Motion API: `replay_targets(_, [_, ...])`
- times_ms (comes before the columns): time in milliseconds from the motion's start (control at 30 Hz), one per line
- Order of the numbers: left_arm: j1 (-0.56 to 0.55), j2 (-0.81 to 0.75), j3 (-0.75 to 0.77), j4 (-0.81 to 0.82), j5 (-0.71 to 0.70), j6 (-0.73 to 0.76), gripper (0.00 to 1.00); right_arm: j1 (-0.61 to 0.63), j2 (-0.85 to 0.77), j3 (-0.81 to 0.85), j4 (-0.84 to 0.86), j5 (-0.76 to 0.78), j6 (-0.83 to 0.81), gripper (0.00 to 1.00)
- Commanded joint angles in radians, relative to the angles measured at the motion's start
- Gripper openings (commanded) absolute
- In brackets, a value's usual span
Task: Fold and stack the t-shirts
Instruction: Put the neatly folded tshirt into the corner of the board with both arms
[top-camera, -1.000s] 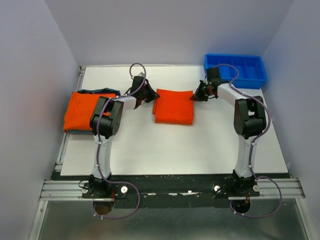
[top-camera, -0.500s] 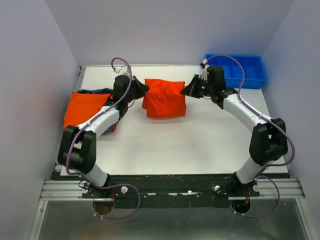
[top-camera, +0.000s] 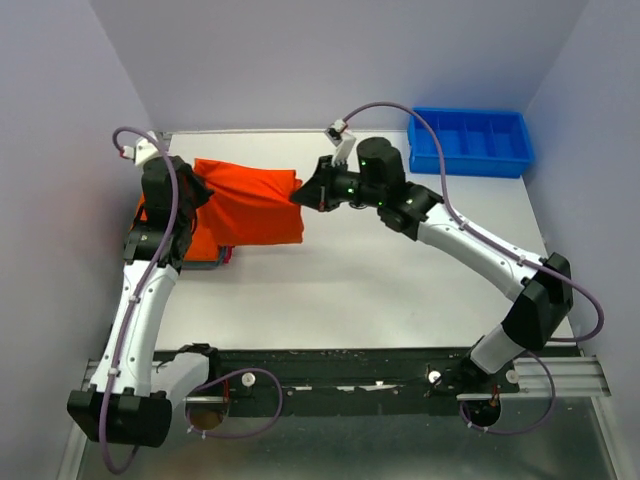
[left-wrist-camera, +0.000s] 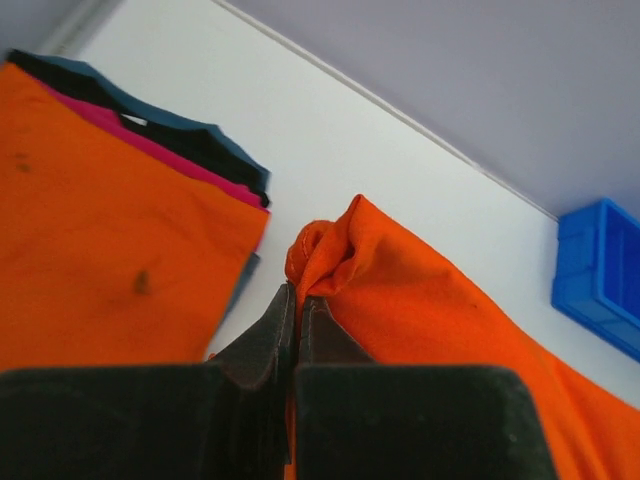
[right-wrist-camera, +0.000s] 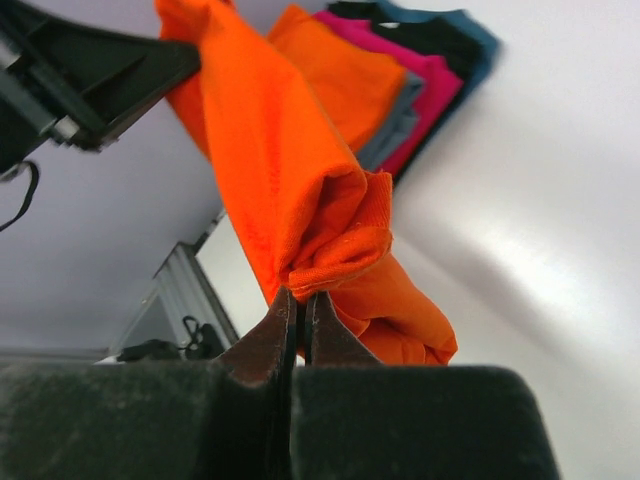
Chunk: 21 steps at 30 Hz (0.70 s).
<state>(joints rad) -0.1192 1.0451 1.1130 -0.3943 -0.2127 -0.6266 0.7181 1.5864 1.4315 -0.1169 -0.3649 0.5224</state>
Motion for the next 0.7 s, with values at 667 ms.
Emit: replay_targets(667, [0.417, 0.050, 0.125, -0.178, -0.407, 0.251, 0.00, 0.323, 0.540, 0.606, -0.047, 0.153, 0.022, 0.01])
